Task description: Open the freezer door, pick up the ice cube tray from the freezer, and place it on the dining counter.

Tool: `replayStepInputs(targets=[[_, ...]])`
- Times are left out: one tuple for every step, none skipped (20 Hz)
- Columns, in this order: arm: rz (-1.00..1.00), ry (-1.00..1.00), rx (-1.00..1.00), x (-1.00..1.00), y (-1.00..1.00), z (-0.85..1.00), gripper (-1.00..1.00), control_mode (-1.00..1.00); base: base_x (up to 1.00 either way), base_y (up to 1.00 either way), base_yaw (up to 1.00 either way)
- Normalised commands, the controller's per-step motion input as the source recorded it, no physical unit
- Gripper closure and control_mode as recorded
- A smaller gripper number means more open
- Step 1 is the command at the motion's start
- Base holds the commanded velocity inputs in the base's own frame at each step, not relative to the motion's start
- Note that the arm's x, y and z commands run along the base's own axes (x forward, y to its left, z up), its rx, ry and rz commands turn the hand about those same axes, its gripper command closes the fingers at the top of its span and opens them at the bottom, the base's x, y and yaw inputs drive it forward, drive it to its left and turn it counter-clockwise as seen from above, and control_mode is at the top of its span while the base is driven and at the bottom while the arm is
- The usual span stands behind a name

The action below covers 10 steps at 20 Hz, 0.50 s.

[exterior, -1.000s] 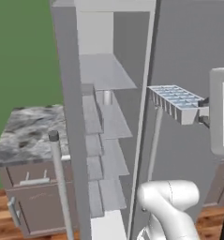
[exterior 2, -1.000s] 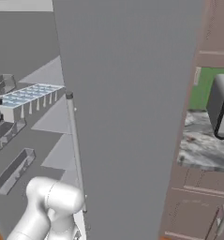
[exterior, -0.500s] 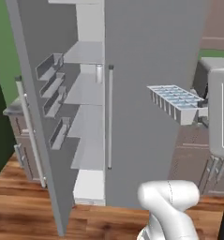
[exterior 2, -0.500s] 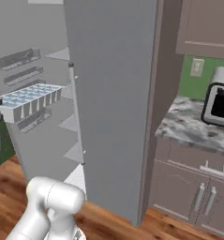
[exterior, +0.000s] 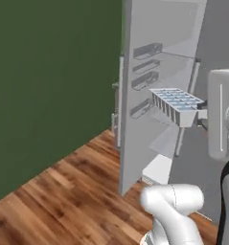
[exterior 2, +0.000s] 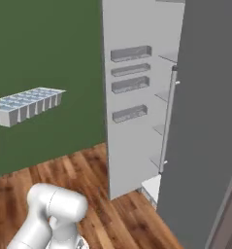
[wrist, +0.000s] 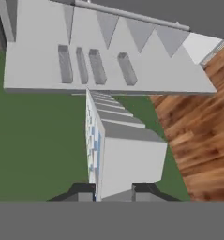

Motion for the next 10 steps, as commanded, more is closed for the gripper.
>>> replayStepInputs(targets=[[0.0, 0.0, 0.0, 0.0, 0.0, 0.0, 1.0, 1.0, -0.16, 0.01, 1.0], [0.0, 0.0, 0.0, 0.0, 0.0, 0.0, 1.0, 1.0, -0.19, 0.01, 1.0], [0.0, 0.0, 0.0, 0.0, 0.0, 0.0, 1.0, 1.0, -0.19, 0.01, 1.0], [0.0, 0.0, 0.0, 0.0, 0.0, 0.0, 1.0, 1.0, -0.19, 0.0, 1.0], [0.0, 0.0, 0.0, 0.0, 0.0, 0.0, 1.0, 1.0, -0.19, 0.0, 1.0], [0.0, 0.0, 0.0, 0.0, 0.0, 0.0, 1.0, 1.0, -0.19, 0.0, 1.0], [0.0, 0.0, 0.0, 0.0, 0.0, 0.0, 1.0, 1.0, -0.19, 0.0, 1.0], [0.0, 0.0, 0.0, 0.0, 0.0, 0.0, 1.0, 1.0, -0.19, 0.0, 1.0], [0.0, 0.0, 0.0, 0.0, 0.0, 0.0, 1.0, 1.0, -0.19, 0.0, 1.0], [0.0, 0.0, 0.0, 0.0, 0.0, 0.0, 1.0, 1.0, -0.18, 0.0, 1.0]])
